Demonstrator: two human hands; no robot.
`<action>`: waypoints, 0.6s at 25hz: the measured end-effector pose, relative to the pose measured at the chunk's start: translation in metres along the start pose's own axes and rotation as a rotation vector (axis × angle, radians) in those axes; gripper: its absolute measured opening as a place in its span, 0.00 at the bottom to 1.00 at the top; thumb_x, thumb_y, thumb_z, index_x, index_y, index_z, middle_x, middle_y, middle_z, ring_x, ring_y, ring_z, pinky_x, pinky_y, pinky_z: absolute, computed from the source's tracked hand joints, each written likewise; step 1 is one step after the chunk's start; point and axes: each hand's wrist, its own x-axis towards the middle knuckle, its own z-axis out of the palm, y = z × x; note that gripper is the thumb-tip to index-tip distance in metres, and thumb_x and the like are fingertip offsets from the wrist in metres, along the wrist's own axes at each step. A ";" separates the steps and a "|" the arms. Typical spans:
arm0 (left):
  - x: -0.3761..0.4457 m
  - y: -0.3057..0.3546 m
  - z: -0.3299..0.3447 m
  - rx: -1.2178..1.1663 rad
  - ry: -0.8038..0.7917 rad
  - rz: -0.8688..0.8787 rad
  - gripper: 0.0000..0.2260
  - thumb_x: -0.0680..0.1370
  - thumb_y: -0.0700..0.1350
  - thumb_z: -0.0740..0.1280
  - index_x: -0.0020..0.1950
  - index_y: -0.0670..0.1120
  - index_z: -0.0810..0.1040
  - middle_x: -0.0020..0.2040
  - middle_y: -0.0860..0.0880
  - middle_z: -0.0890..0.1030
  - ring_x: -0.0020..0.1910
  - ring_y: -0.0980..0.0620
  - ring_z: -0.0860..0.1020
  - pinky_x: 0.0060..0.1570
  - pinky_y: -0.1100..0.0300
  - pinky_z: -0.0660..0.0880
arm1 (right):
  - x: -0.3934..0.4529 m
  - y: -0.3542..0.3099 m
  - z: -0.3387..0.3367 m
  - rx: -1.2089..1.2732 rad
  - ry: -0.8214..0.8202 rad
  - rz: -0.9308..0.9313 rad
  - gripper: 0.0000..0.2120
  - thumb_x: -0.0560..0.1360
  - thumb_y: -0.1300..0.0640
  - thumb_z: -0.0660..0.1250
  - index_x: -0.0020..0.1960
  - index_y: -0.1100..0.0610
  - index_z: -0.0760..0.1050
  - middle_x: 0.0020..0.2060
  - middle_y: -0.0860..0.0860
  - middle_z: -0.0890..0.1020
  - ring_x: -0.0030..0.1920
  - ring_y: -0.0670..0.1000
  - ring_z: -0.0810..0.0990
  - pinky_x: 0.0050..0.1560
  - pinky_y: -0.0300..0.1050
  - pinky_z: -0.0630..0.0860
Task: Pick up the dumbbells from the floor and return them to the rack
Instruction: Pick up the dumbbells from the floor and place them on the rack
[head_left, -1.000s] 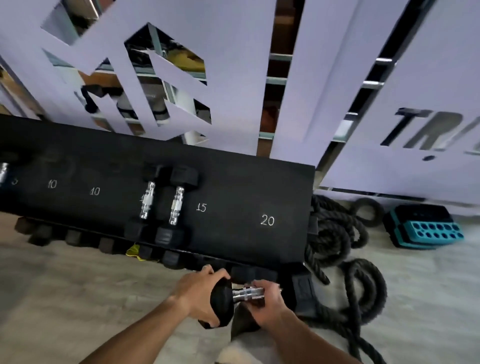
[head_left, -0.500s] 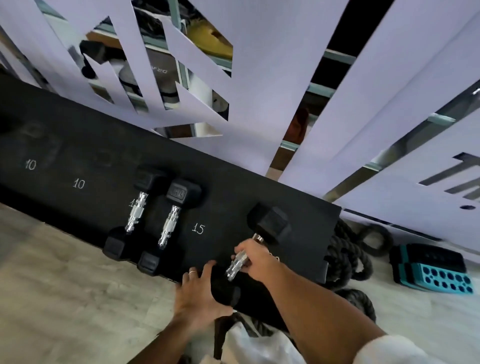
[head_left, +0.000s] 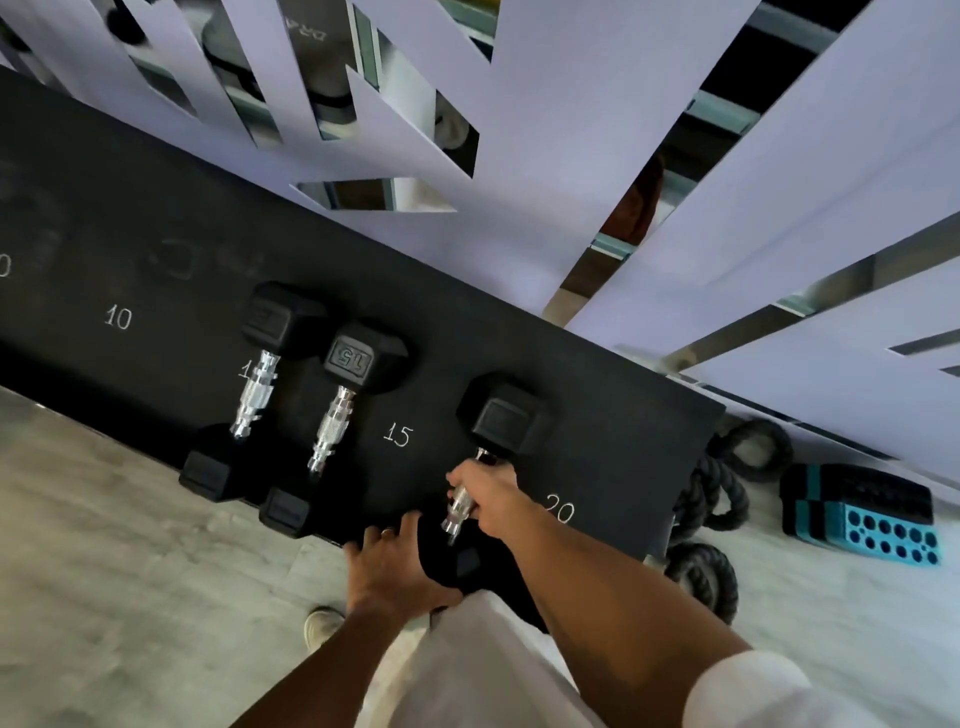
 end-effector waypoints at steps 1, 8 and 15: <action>0.000 0.000 0.000 -0.003 -0.011 0.000 0.48 0.51 0.77 0.63 0.68 0.58 0.62 0.58 0.52 0.81 0.62 0.46 0.71 0.59 0.45 0.64 | 0.000 0.000 0.000 0.000 0.003 -0.009 0.09 0.65 0.64 0.71 0.45 0.57 0.76 0.37 0.54 0.83 0.36 0.52 0.84 0.43 0.50 0.83; -0.005 -0.007 -0.012 -0.034 -0.221 0.054 0.55 0.60 0.71 0.71 0.79 0.55 0.46 0.70 0.46 0.71 0.70 0.42 0.67 0.68 0.45 0.70 | -0.015 0.024 0.001 -0.164 0.042 -0.182 0.17 0.72 0.55 0.68 0.60 0.52 0.70 0.47 0.48 0.79 0.46 0.50 0.80 0.45 0.43 0.75; -0.021 -0.040 -0.018 -0.038 -0.200 0.221 0.43 0.73 0.60 0.71 0.81 0.53 0.51 0.68 0.45 0.76 0.66 0.45 0.76 0.64 0.52 0.74 | -0.053 0.085 -0.026 -0.314 0.236 -0.336 0.14 0.73 0.55 0.66 0.58 0.51 0.80 0.51 0.48 0.85 0.55 0.50 0.82 0.54 0.39 0.75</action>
